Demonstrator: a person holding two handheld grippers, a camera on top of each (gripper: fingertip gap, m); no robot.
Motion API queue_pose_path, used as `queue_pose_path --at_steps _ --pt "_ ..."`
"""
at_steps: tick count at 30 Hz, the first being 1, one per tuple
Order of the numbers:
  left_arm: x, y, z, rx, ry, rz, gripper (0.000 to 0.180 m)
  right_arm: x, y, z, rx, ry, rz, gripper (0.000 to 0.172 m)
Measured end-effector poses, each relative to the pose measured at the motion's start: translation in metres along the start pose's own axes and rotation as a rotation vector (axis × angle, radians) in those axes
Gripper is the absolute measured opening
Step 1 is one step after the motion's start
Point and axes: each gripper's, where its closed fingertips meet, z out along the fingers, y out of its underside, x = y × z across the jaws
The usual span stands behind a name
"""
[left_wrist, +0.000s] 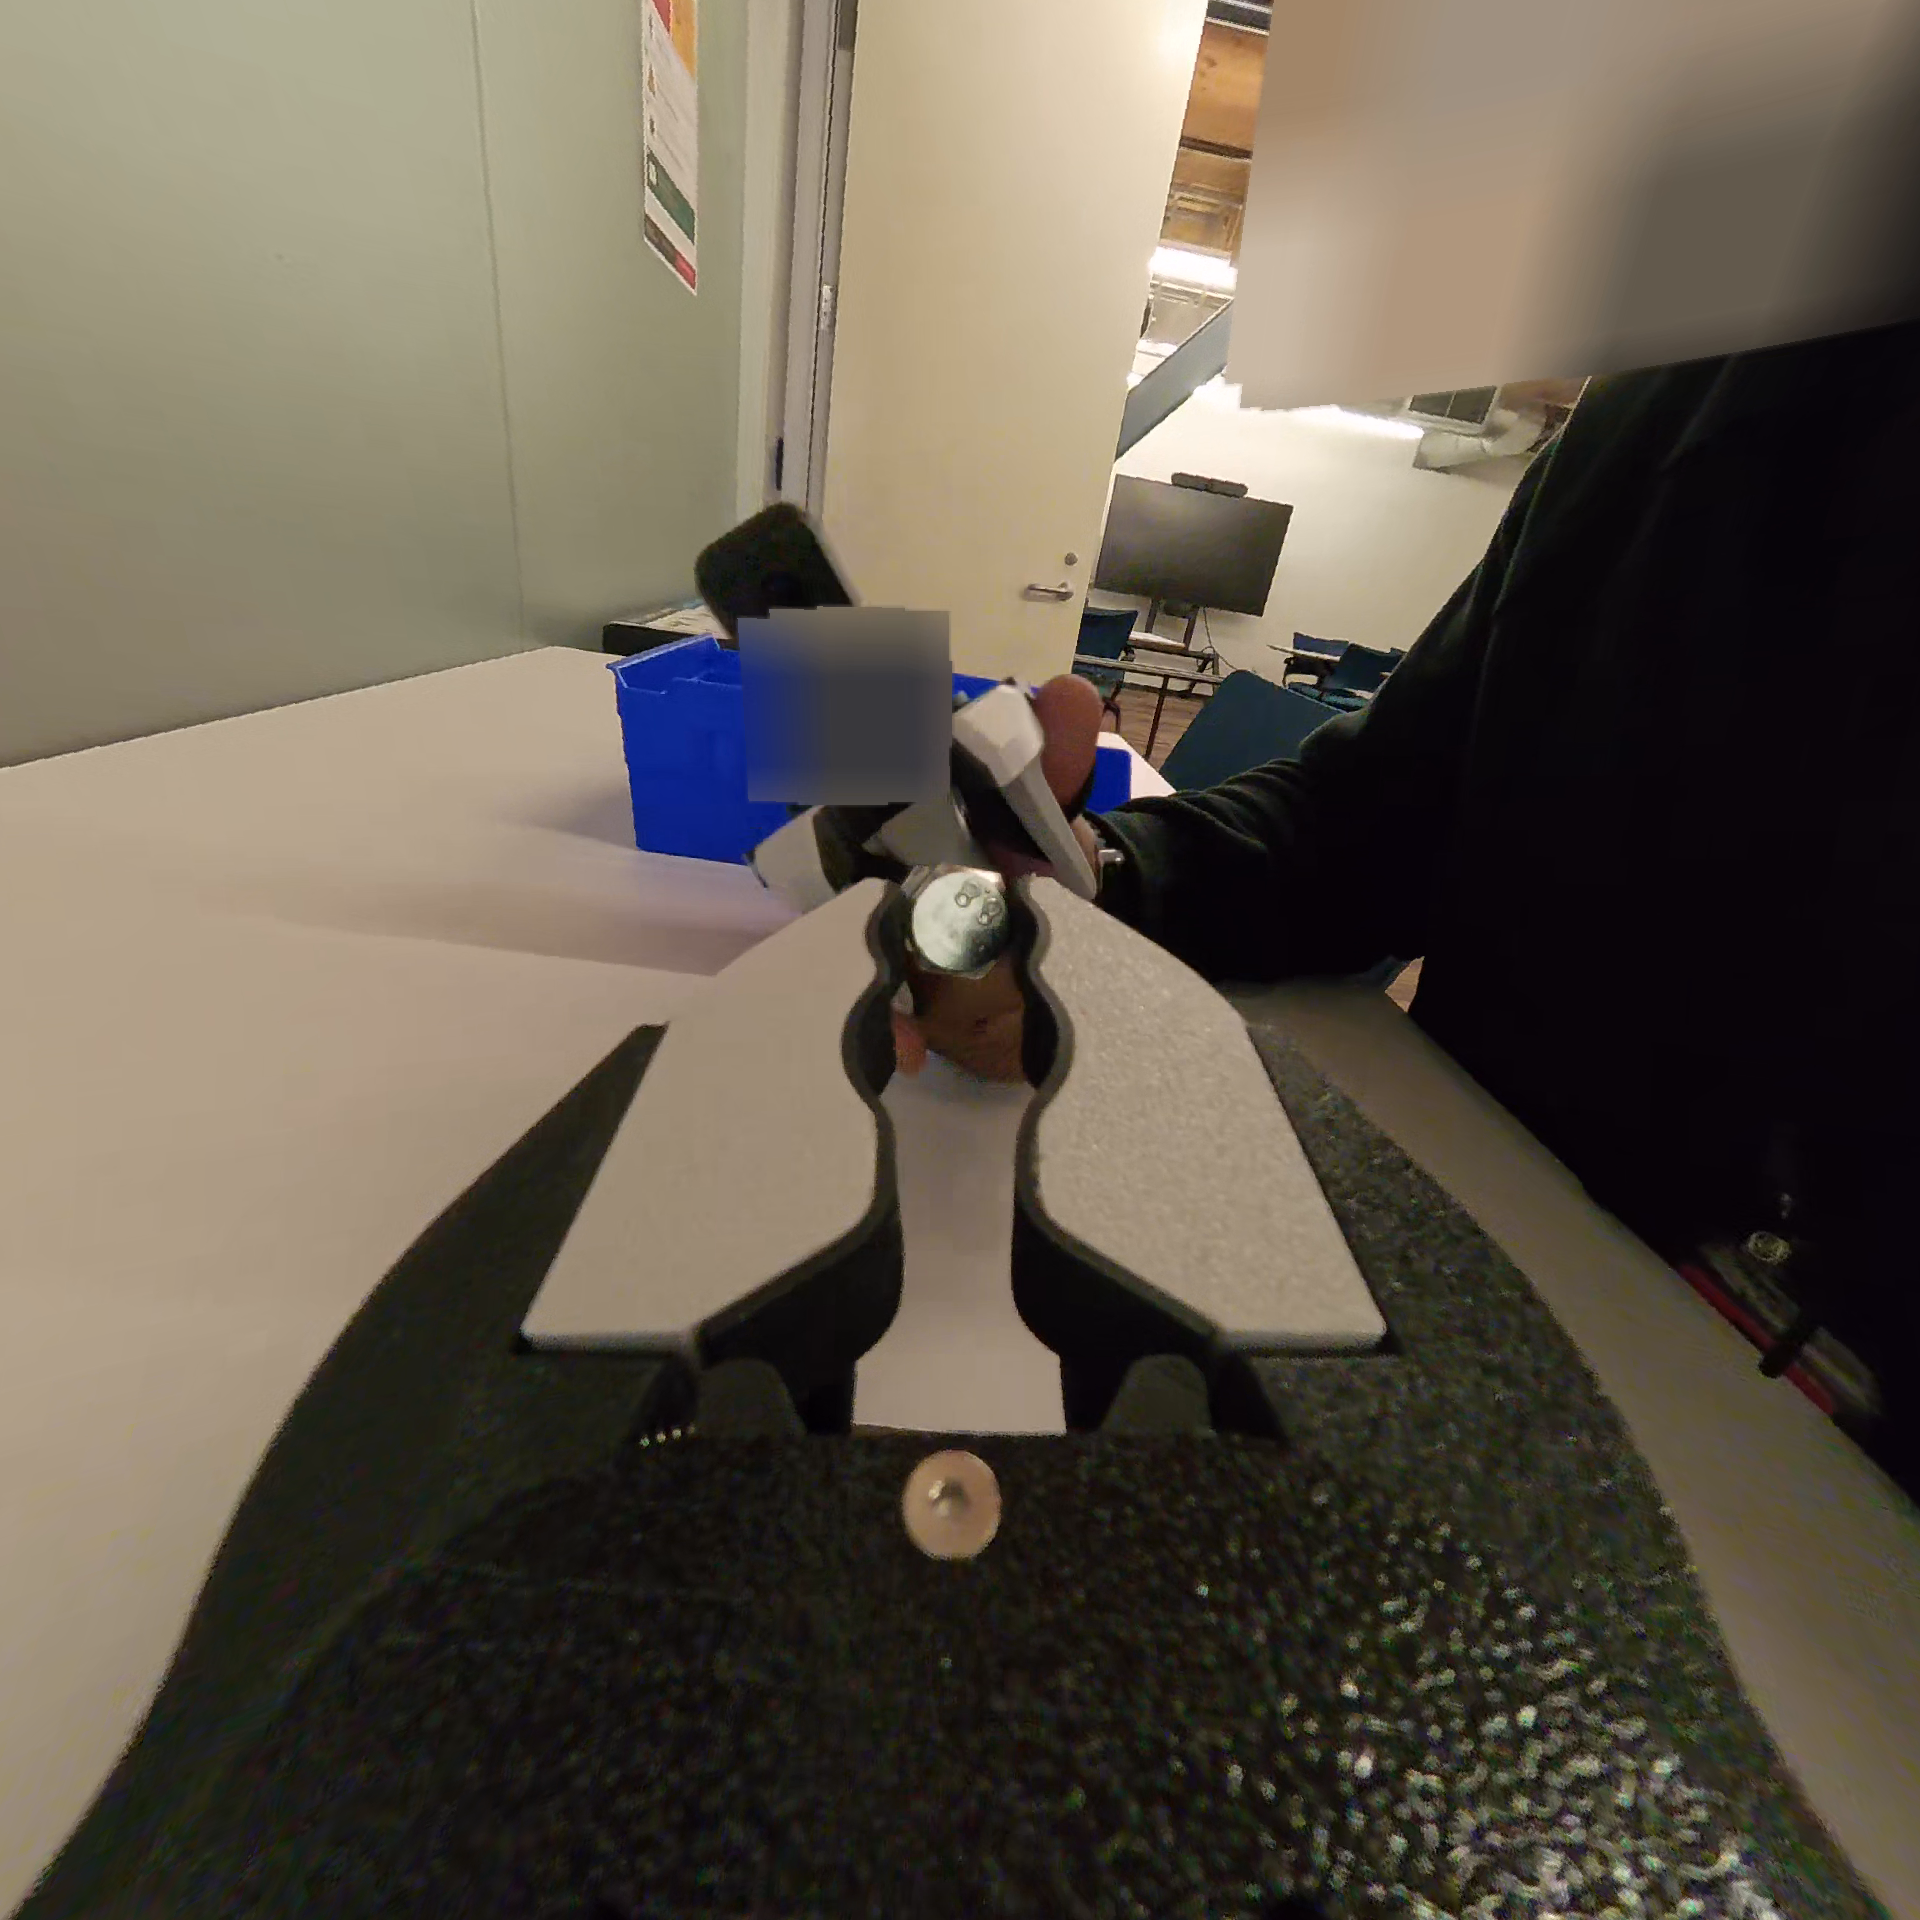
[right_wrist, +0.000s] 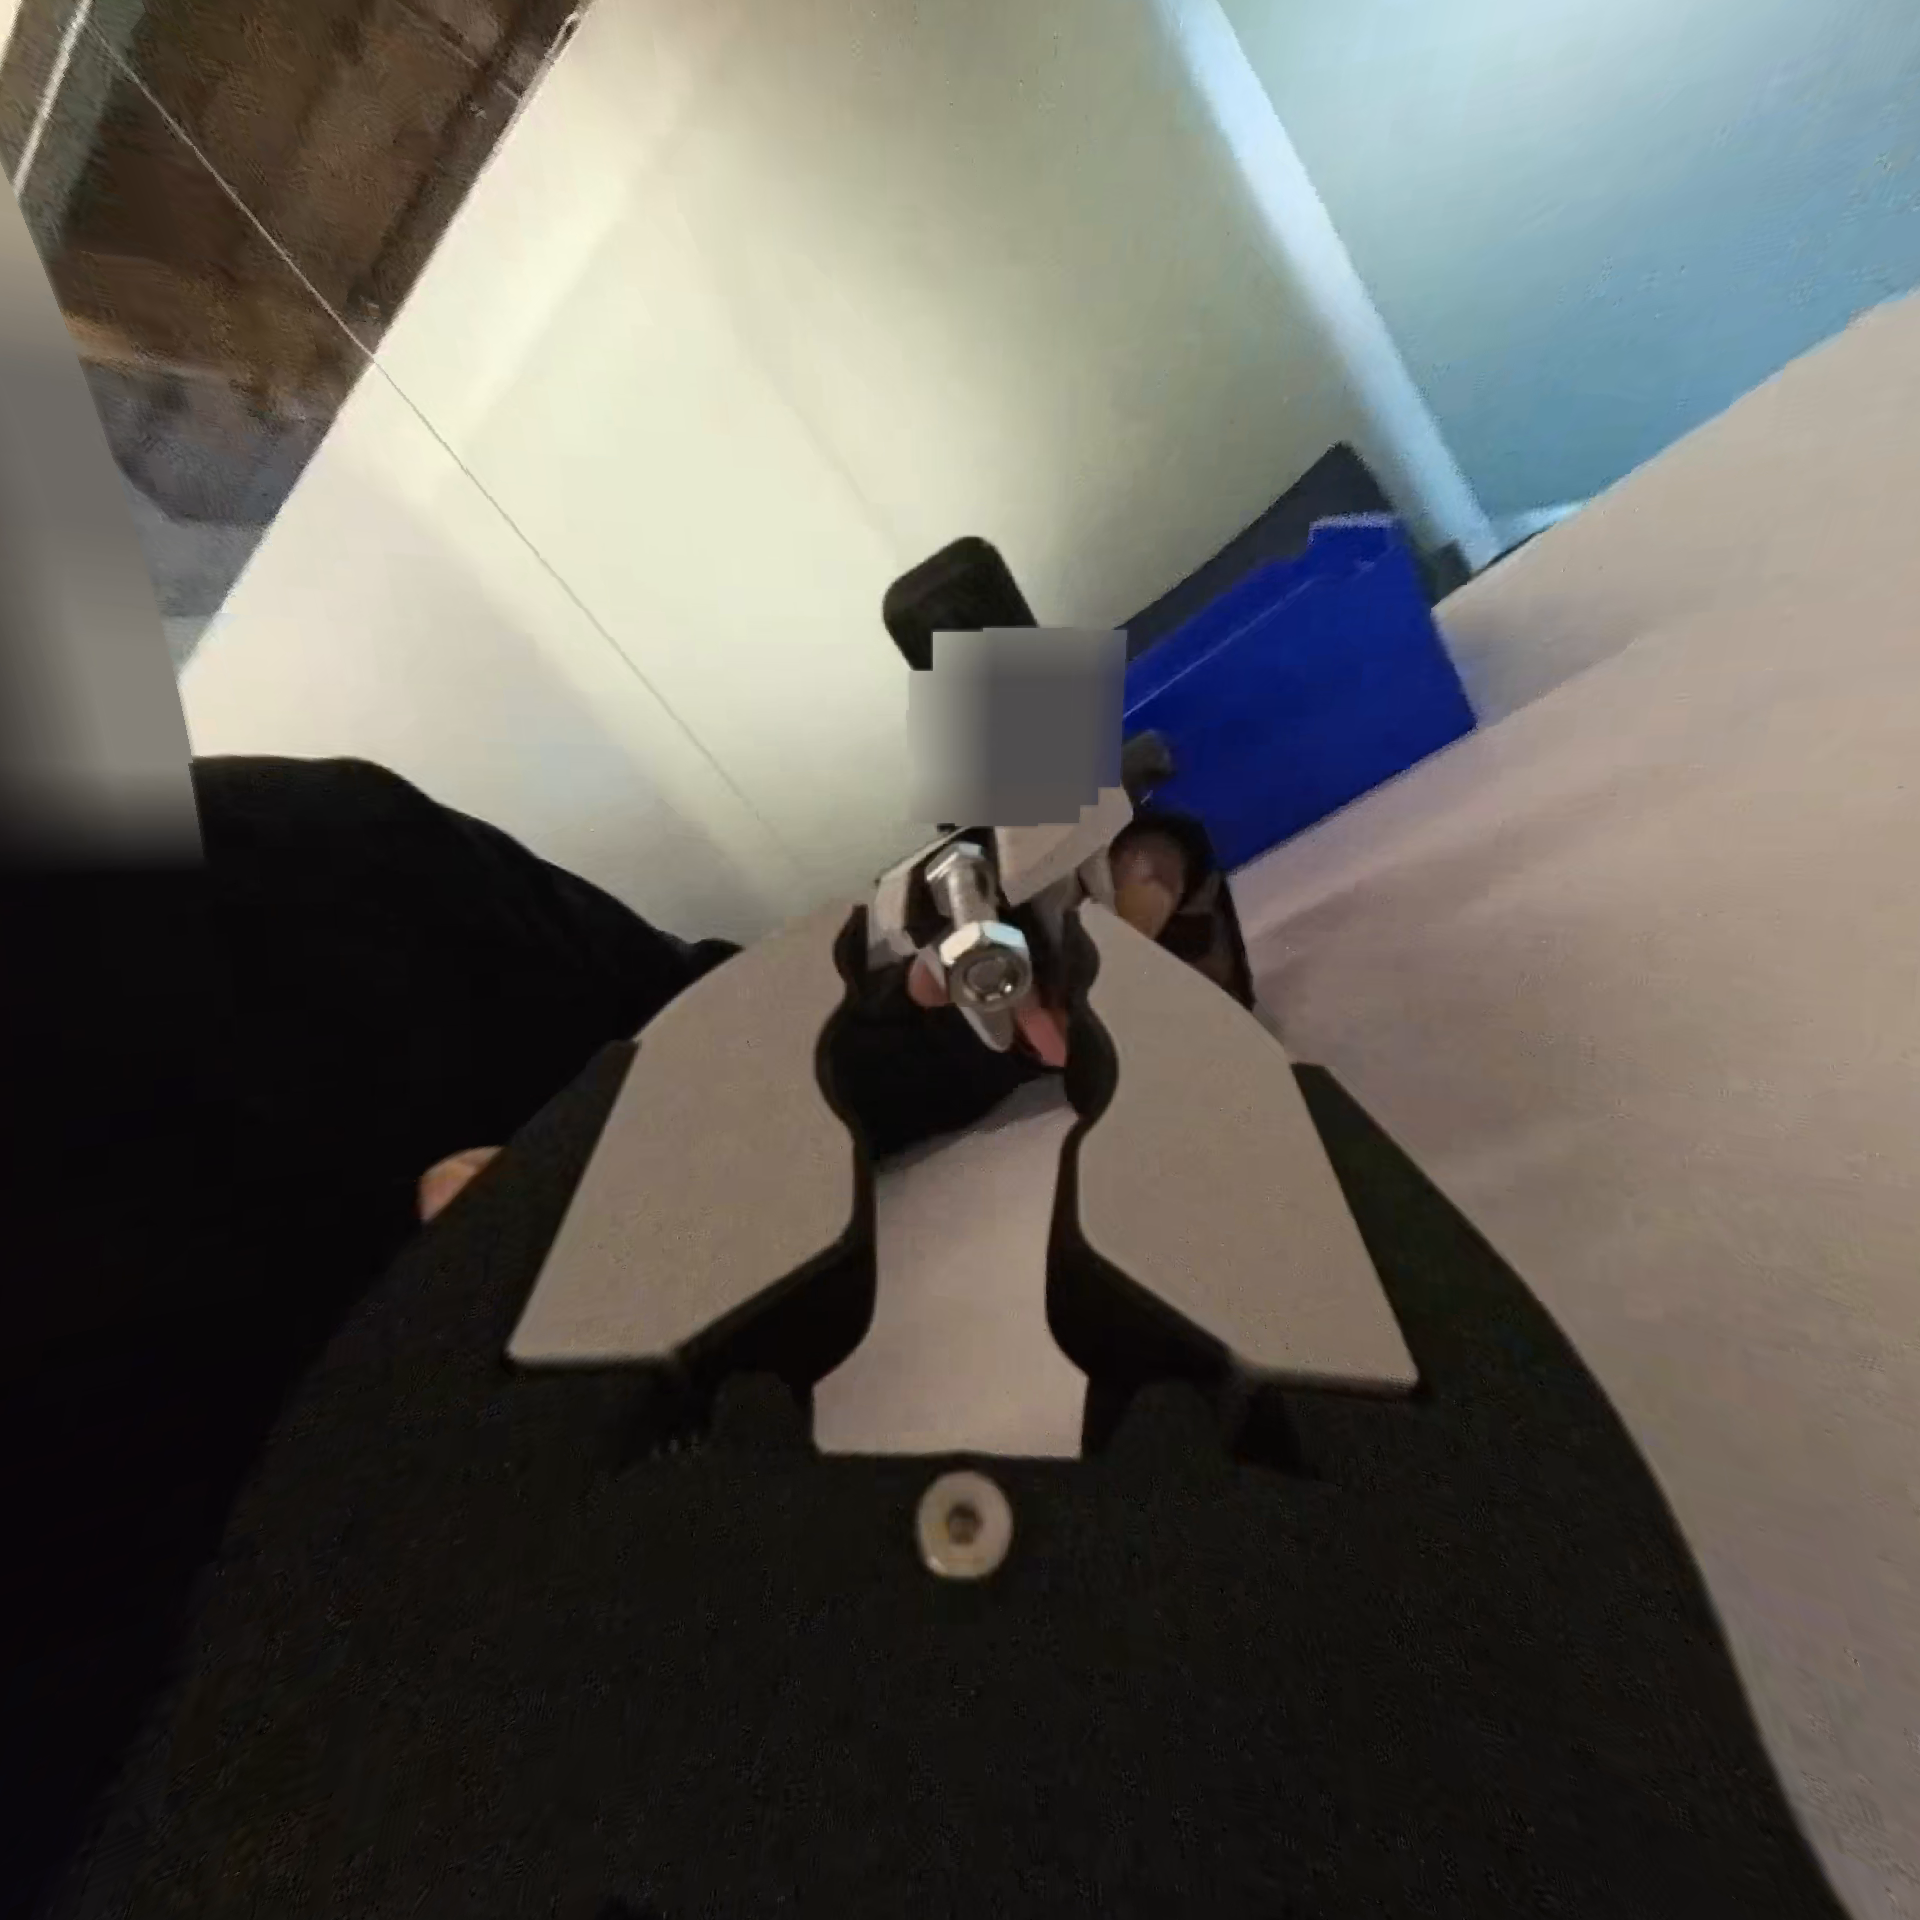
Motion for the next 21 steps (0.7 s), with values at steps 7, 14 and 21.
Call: queue_pose_path --at_steps 7,14,21 --pt "0.004 0.001 0.002 -0.01 0.013 0.022 0.018 0.003 0.017 0.009 -0.09 0.031 0.005 0.018" --pt "-0.002 0.006 0.005 -0.045 -0.007 -0.098 0.019 0.007 0.012 0.001 -0.163 0.375 -1.113 0.018" --pt "-0.002 -0.002 0.002 0.016 -0.002 -0.083 0.019 0.002 0.009 0.003 -0.134 0.39 -1.06 0.038"
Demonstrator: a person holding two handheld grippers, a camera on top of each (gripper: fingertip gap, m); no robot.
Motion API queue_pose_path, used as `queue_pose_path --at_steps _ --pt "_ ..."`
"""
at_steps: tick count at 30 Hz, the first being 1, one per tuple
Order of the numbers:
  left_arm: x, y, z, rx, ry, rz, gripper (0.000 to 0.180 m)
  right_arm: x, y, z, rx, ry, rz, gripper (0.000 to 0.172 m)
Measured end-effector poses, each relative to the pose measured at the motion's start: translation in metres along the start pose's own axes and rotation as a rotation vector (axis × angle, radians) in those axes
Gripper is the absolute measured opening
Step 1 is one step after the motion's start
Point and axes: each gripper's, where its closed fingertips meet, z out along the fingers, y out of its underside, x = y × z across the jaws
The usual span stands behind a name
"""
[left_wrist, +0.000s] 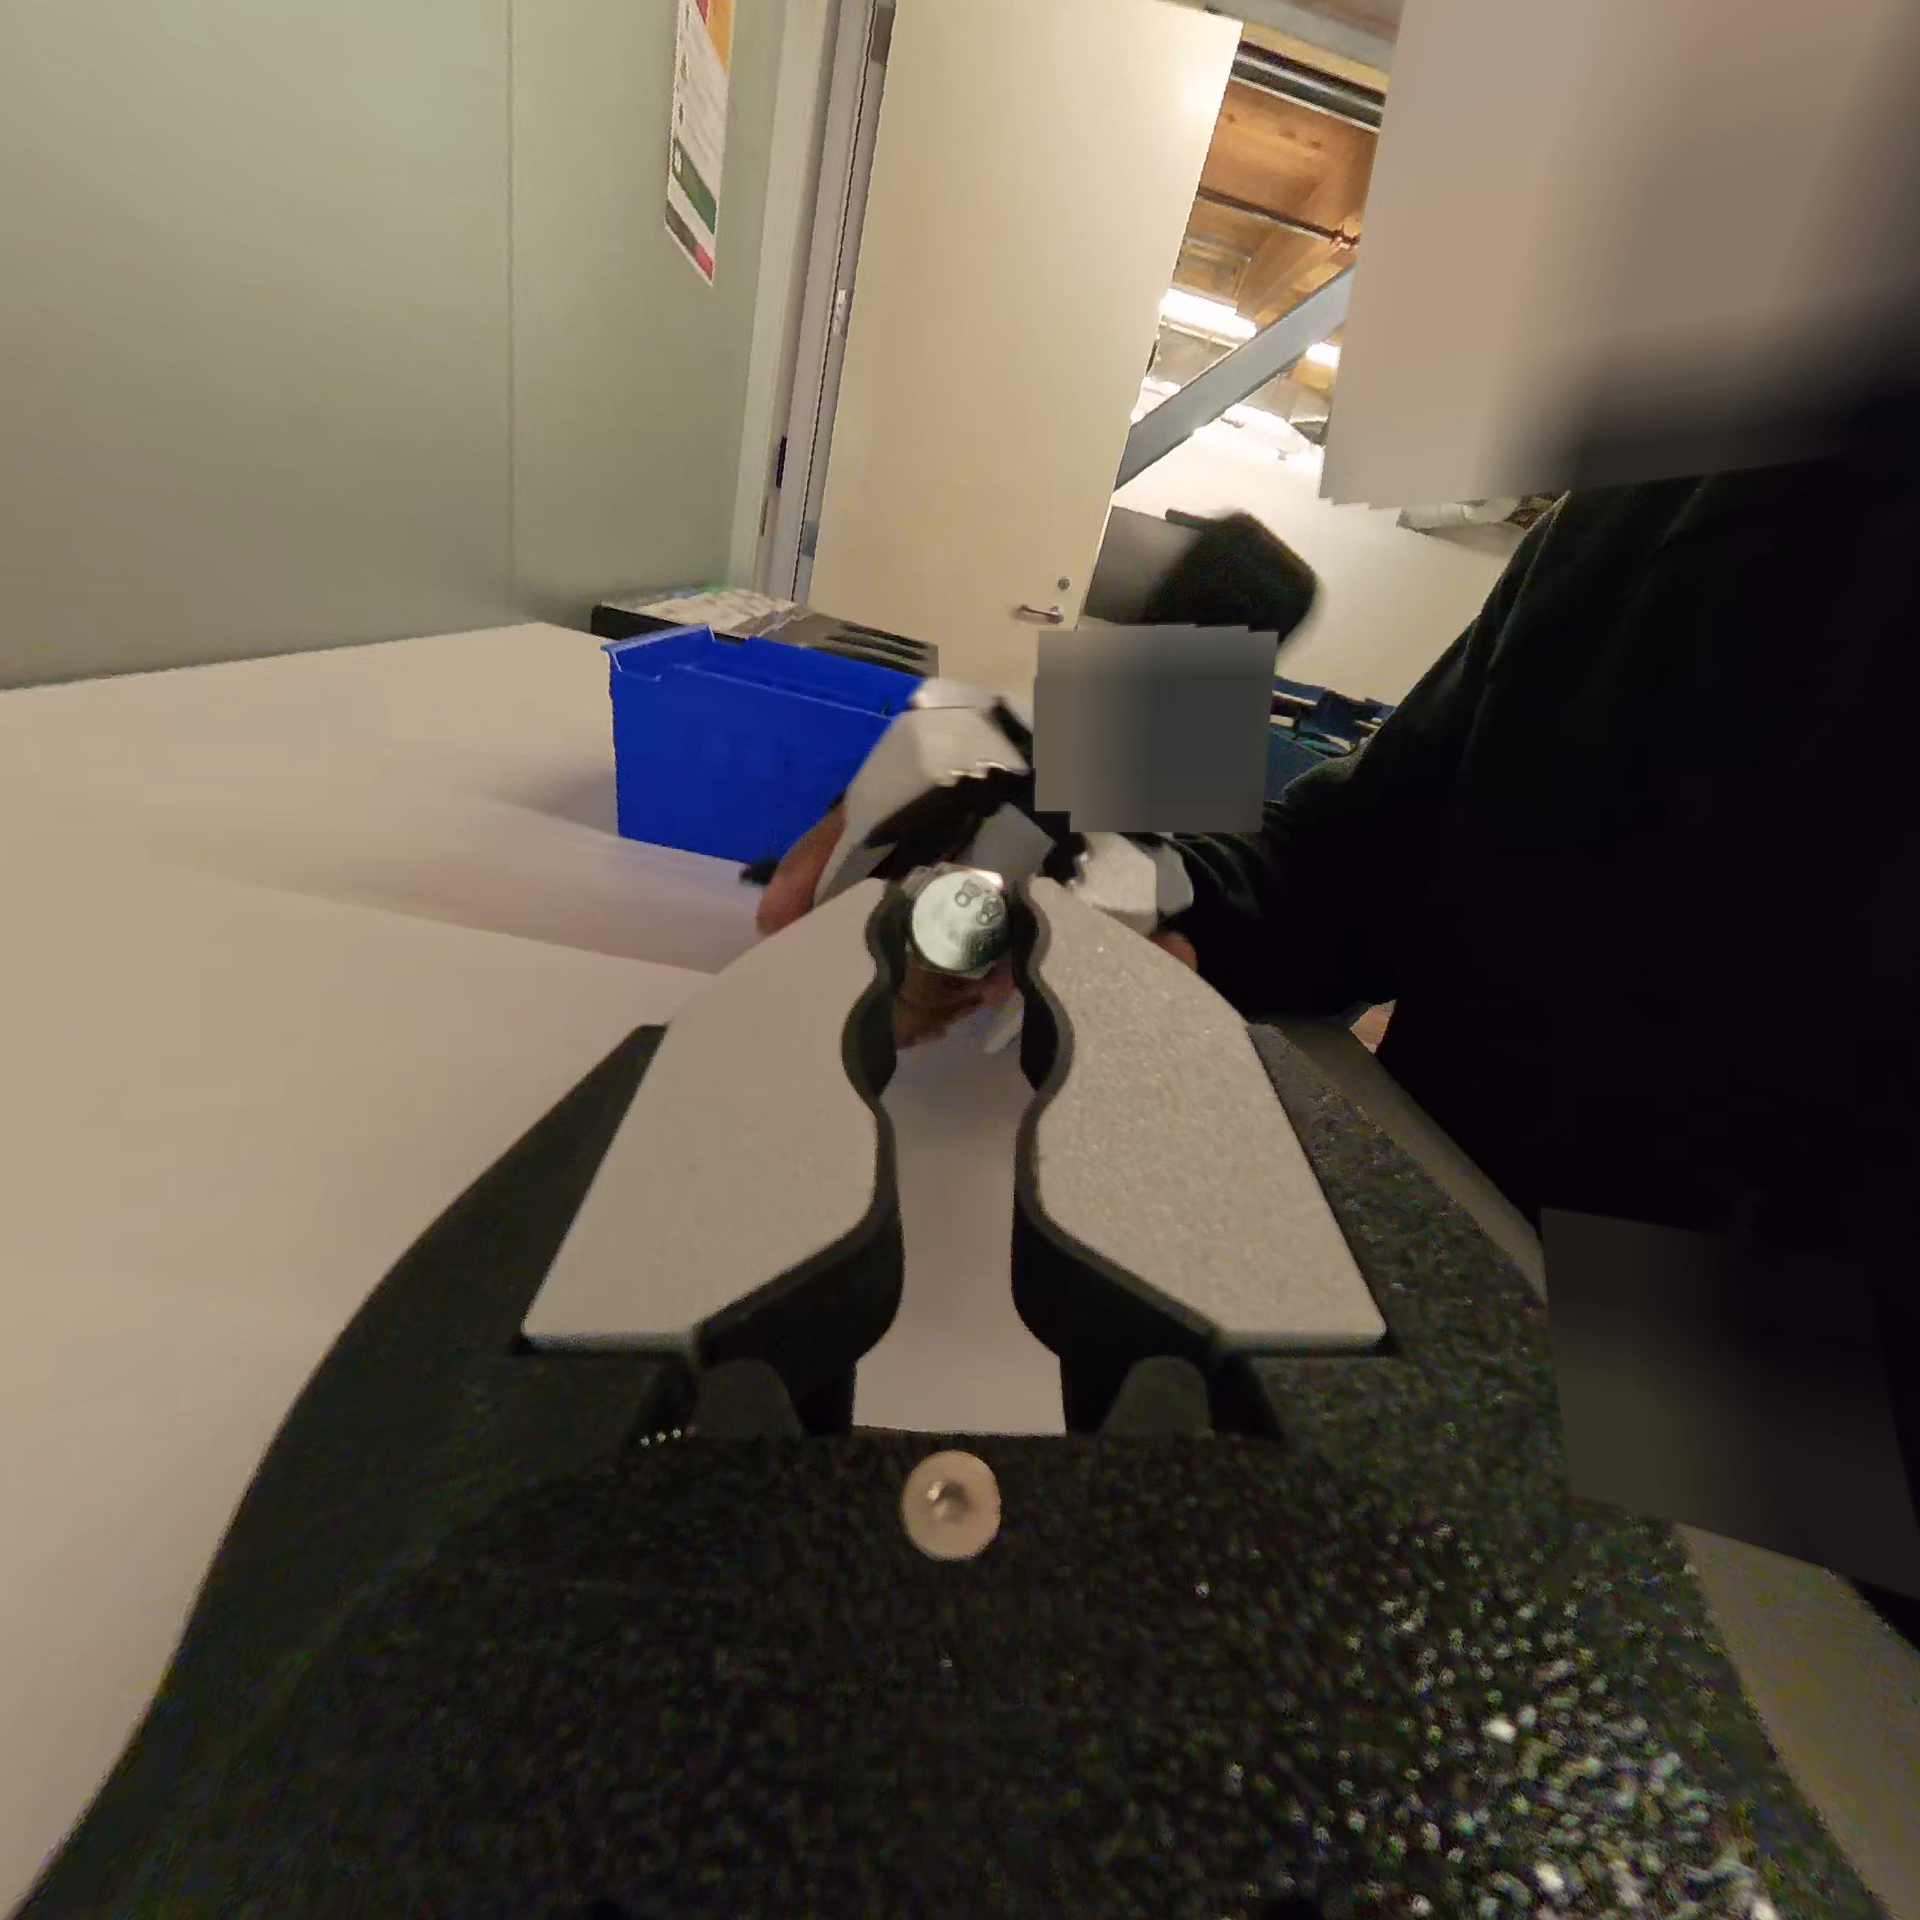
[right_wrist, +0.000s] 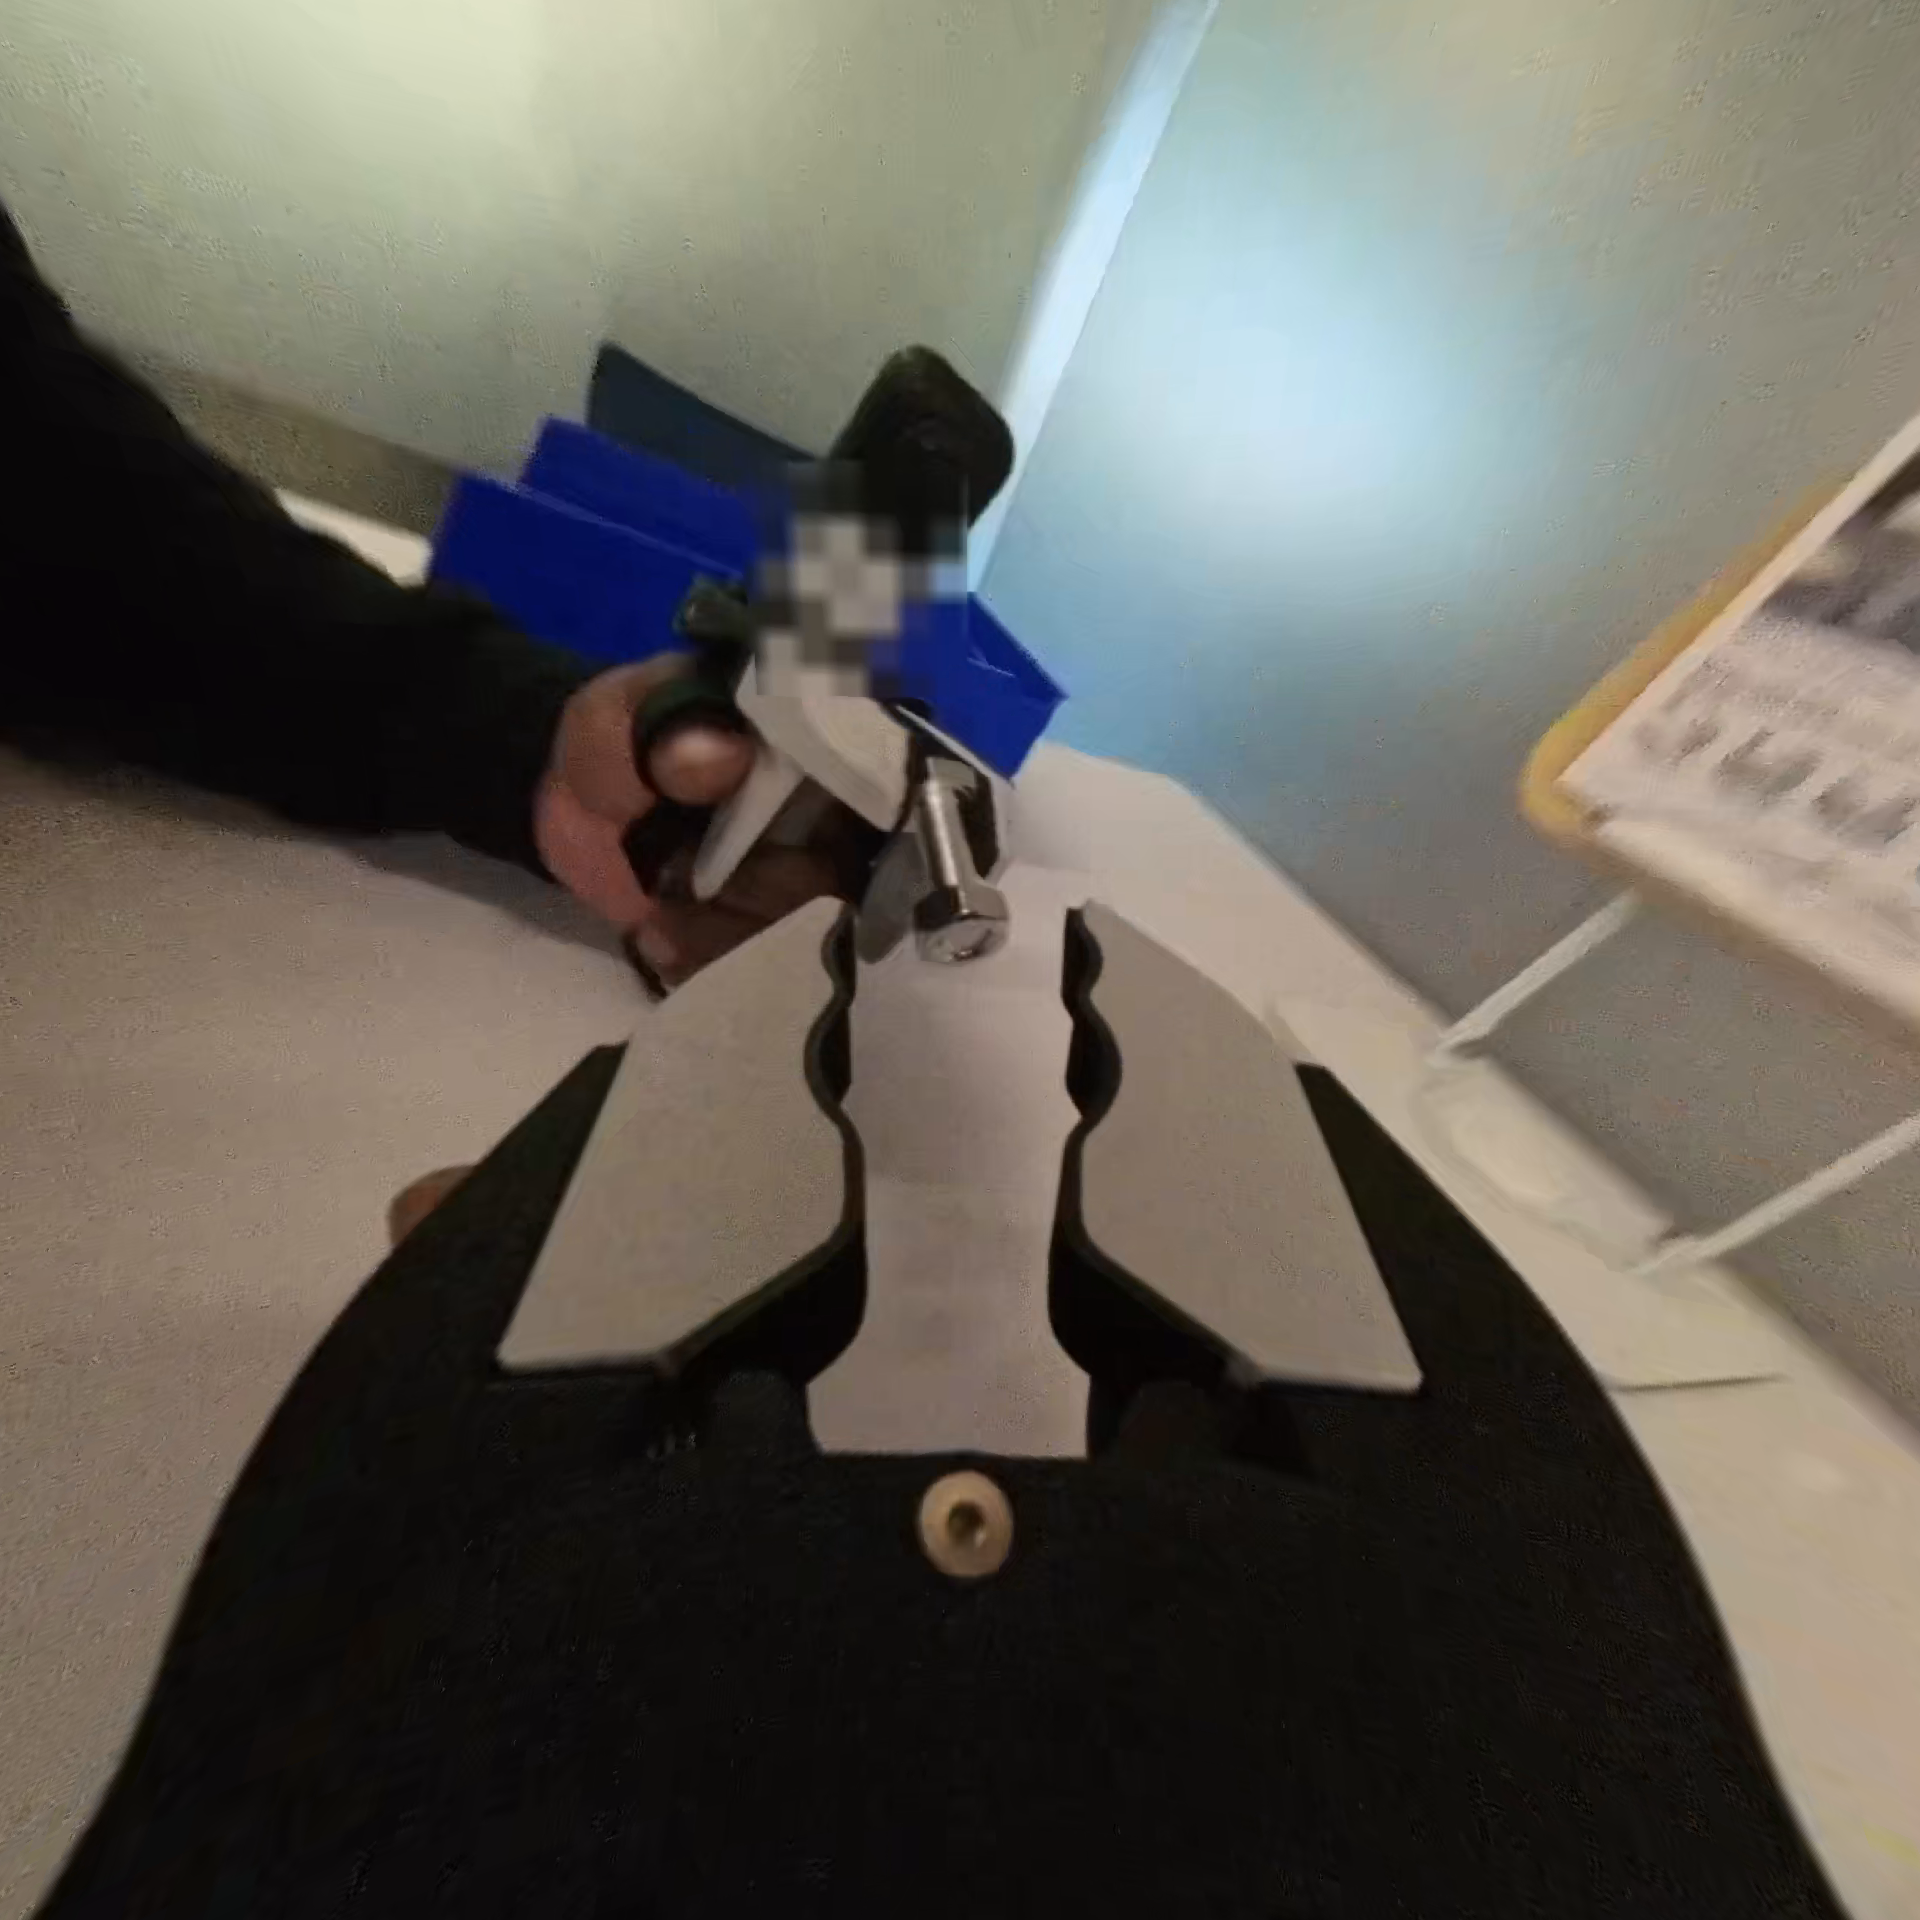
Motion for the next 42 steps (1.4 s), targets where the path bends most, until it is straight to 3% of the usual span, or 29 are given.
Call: queue_pose_path --at_steps 3,5,7,10,12,14,19,20,21,23,25,29,31,34,35,38,40,42 --pt "0.002 -0.003 -0.002 0.021 0.002 0.043 0.018 0.008 -0.003 0.0 0.058 -0.147 0.534 0.042" --pt "0.003 -0.003 -0.002 0.025 0.009 0.056 0.018 0.007 -0.006 -0.003 0.104 -0.268 0.784 0.037" --pt "0.004 -0.003 -0.002 0.023 0.014 0.068 0.018 0.003 -0.004 -0.002 0.09 -0.33 0.891 0.035" --pt "0.006 0.0 0.001 0.003 0.021 0.085 0.018 -0.011 0.0 0.002 0.032 -0.388 0.909 0.028" --pt "0.008 0.001 0.001 -0.001 0.029 0.091 0.018 -0.011 0.005 0.004 0.011 -0.332 0.799 0.019" --pt "0.004 0.004 0.002 -0.024 0.007 0.061 0.019 -0.008 0.012 0.004 -0.024 -0.234 0.557 0.018" --pt "0.001 0.01 0.004 -0.073 -0.003 0.008 0.019 -0.003 0.013 -0.004 -0.053 0.095 -0.483 0.018" --pt "0.001 0.01 0.005 -0.072 -0.004 0.007 0.019 -0.006 0.016 -0.005 -0.066 0.12 -0.627 0.017" --pt "0.001 0.009 0.004 -0.066 -0.005 0.006 0.019 -0.008 0.02 -0.005 -0.083 0.116 -0.656 0.02" --pt "0.001 0.005 0.002 -0.036 -0.003 0.005 0.019 -0.006 0.02 -0.002 -0.085 0.074 -0.426 0.039" --pt "0.001 0.001 0.0 -0.005 0.0 0.014 0.019 -0.002 0.015 0.0 -0.053 0.015 -0.099 0.048" --pt "0.003 -0.002 -0.002 0.014 0.011 0.026 0.019 -0.003 0.001 -0.001 0.062 -0.216 0.569 0.045" --pt "0.005 -0.002 -0.001 0.019 0.022 0.034 0.019 -0.003 -0.001 0.0 0.088 -0.298 0.779 0.042" --pt "0.007 -0.001 0.0 0.015 0.039 0.04 0.018 -0.011 0.004 0.004 0.059 -0.355 0.889 0.032" --pt "0.008 0.0 0.0 0.007 0.042 0.041 0.019 -0.012 0.006 0.005 0.046 -0.348 0.872 0.022" --pt "0.006 0.001 0.0 -0.002 0.035 0.023 0.019 -0.008 0.009 0.006 0.031 -0.237 0.617 0.02" --pt "0.003 0.003 0.001 -0.018 0.015 0.006 0.018 -0.003 0.009 0.004 0.014 -0.105 0.272 0.02" --pt "0.002 0.005 0.003 -0.033 0.015 -0.011 0.019 -0.001 0.009 0.001 -0.017 0.054 -0.191 0.02"
